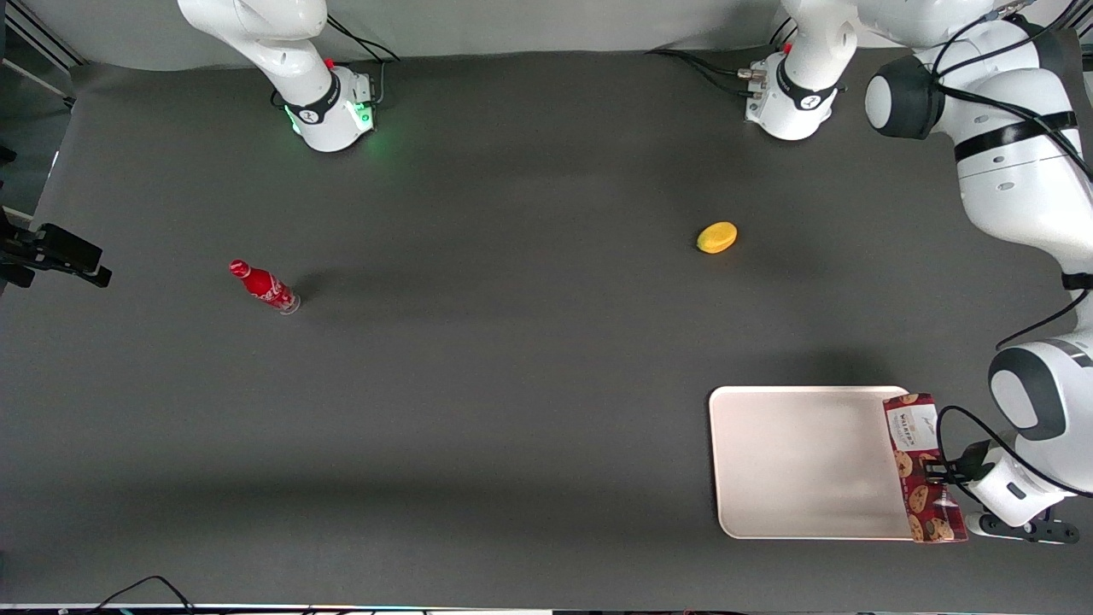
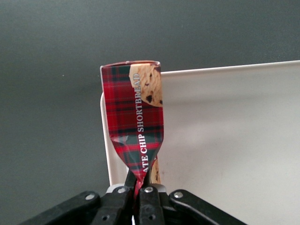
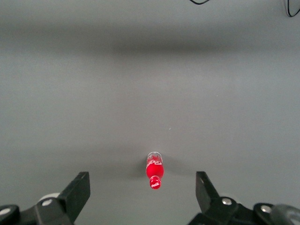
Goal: Place red cookie box on tray
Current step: 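Lift the cookie box with the left gripper and carry it over the tray, then lower the box onto the tray and open the left gripper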
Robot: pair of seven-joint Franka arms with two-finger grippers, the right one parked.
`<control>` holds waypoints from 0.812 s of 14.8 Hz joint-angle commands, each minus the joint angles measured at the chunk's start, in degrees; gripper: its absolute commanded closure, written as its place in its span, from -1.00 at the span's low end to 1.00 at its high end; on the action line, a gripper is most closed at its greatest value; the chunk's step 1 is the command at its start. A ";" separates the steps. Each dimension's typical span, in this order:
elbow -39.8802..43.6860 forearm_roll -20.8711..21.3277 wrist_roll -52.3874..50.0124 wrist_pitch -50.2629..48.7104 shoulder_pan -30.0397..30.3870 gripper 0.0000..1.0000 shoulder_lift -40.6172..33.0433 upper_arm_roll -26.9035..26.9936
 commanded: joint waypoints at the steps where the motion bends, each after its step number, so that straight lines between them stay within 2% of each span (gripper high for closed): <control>1: -1.28 0.81 -0.90 1.28 -0.33 1.00 -0.70 0.08; 3: -1.63 0.90 -0.63 1.28 -0.50 0.93 -0.61 0.08; 5: -1.63 0.81 -0.89 1.36 -0.85 0.31 -0.61 0.00; 6: -1.63 0.81 -0.90 1.36 -0.85 0.14 -0.61 -0.09; 7: -1.98 0.72 -0.64 1.36 -0.77 -0.50 -0.70 -0.18; 8: -3.37 0.81 0.15 1.45 -0.85 -0.99 -1.22 -0.18; 12: -15.83 0.81 -0.01 9.08 -0.76 -1.00 -10.25 -1.58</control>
